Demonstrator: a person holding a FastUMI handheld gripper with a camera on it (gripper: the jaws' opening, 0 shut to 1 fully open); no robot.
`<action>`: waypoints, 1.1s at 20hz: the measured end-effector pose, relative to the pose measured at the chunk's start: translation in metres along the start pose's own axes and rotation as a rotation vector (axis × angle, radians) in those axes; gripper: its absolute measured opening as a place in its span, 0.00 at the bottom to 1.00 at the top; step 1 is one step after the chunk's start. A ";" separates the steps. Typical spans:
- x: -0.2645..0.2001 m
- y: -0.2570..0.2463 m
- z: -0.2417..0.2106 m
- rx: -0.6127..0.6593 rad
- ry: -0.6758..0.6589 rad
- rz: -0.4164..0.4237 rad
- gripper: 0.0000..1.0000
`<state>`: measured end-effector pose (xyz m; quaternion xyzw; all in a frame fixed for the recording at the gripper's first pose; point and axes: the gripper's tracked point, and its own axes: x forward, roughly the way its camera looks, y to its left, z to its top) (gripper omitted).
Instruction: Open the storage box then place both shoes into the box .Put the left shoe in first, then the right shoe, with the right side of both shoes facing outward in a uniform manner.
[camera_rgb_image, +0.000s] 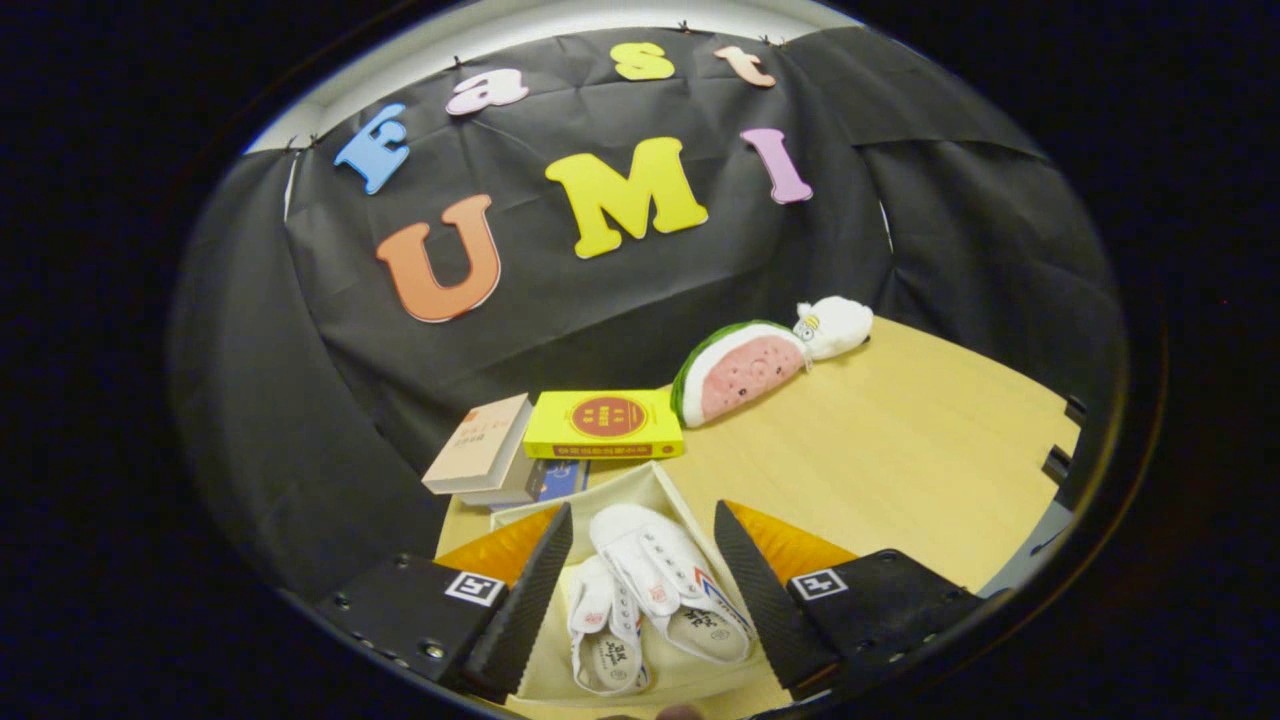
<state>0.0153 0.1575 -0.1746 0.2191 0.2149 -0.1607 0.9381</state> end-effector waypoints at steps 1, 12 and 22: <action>-0.004 -0.006 0.009 -0.012 -0.018 -0.001 0.93; -0.069 -0.049 0.074 -0.165 -0.155 0.015 0.96; -0.137 -0.087 0.110 -0.245 -0.240 0.094 0.96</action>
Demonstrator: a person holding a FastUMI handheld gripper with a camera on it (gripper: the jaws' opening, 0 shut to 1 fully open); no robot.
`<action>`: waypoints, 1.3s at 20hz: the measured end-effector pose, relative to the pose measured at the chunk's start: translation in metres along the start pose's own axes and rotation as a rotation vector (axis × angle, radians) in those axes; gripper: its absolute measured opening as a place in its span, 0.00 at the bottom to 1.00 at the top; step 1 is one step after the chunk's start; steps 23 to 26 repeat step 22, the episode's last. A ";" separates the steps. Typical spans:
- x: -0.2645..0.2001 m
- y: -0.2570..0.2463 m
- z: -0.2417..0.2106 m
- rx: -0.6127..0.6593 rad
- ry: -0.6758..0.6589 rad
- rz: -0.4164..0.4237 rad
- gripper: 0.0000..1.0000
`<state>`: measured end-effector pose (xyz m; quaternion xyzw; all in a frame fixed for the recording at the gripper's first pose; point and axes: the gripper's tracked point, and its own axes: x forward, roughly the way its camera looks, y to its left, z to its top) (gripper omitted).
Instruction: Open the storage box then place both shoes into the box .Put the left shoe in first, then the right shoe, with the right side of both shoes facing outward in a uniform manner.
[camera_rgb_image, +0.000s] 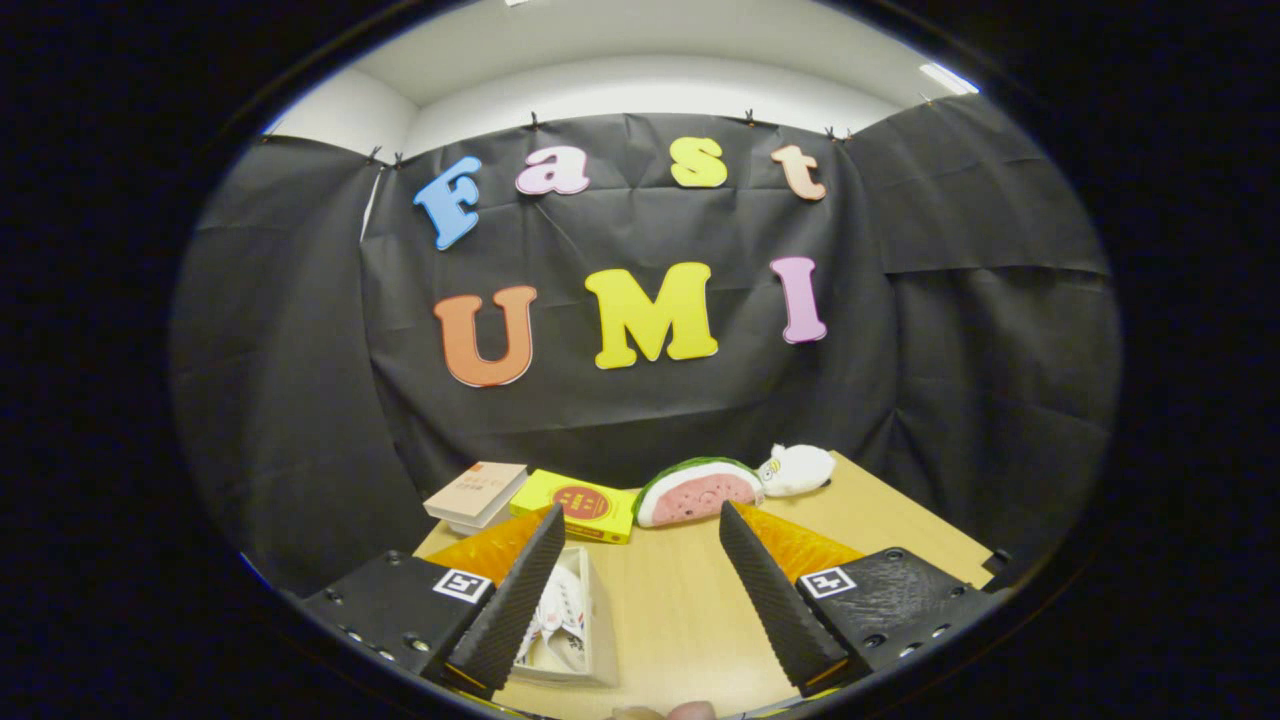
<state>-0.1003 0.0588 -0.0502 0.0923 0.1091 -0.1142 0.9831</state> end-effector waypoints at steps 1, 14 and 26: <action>-0.006 -0.005 0.001 -0.003 -0.005 0.005 0.96; -0.074 -0.046 -0.001 0.022 -0.024 0.058 0.96; -0.095 -0.050 0.000 -0.007 -0.035 0.113 0.96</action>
